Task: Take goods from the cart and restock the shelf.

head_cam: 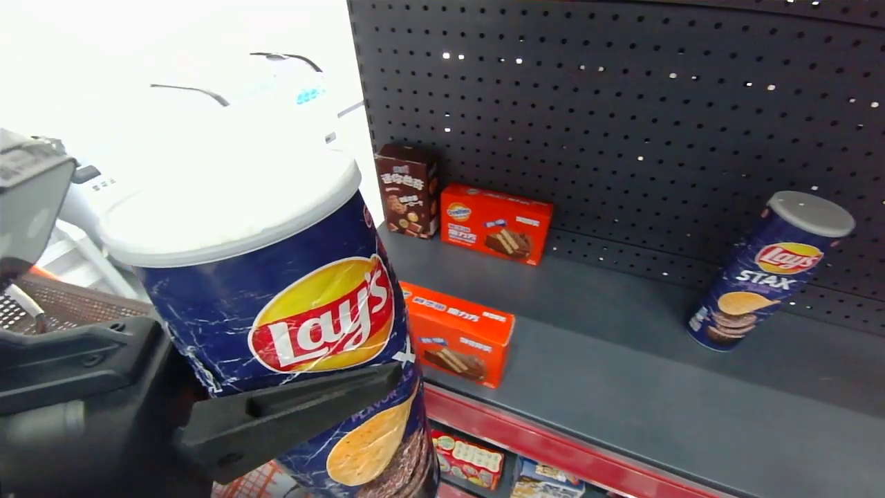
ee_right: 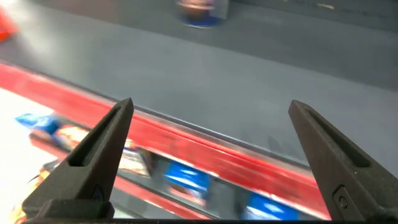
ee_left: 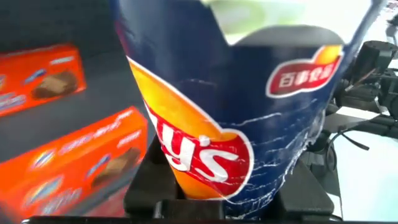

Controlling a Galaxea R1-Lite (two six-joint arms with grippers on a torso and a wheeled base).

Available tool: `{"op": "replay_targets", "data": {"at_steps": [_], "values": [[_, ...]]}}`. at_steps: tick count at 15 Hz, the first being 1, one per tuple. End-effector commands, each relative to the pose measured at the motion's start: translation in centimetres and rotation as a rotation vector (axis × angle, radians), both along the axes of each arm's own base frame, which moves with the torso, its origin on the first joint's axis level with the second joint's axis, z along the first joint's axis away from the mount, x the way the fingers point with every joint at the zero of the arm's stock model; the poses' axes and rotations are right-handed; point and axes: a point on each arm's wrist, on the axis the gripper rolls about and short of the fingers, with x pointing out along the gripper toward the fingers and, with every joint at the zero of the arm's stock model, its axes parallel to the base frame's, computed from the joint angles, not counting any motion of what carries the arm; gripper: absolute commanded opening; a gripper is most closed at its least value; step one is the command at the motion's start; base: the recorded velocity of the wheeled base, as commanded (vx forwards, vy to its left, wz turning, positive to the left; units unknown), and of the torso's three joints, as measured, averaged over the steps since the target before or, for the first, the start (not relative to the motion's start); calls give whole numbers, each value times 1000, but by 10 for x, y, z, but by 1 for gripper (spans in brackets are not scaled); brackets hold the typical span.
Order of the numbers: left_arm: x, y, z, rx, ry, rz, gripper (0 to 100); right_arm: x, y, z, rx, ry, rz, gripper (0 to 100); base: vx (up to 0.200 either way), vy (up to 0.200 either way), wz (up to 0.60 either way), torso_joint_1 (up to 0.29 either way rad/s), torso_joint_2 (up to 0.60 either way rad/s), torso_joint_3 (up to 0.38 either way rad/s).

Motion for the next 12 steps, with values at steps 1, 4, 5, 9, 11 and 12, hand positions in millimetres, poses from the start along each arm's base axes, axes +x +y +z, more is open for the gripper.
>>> {"op": "replay_targets", "data": {"at_steps": [1, 4, 5, 9, 11, 12], "values": [[0, -1, 0, 1, 1, -3, 0, 0, 0, 0, 0, -1, 0, 100, 0, 0, -600, 17, 2, 2], [1, 0, 1, -1, -1, -1, 0, 0, 0, 0, 0, -1, 0, 100, 0, 0, -600, 2, -1, 2], [1, 0, 1, -1, -1, -1, 0, 0, 0, 0, 0, -1, 0, 100, 0, 0, -600, -2, 2, 12], [1, 1, -1, 2, 2, 4, 0, 0, 0, 0, 2, -2, 0, 100, 0, 0, -300, 1, 1, 0], [1, 1, -2, 5, 6, 8, 0, 0, 0, 0, 0, -1, 0, 100, 0, 0, 0, 0, 0, 0], [1, 2, -2, 4, 5, 10, 0, 0, 0, 0, 0, -1, 0, 100, 0, 0, 0, 0, 0, 0]]}}
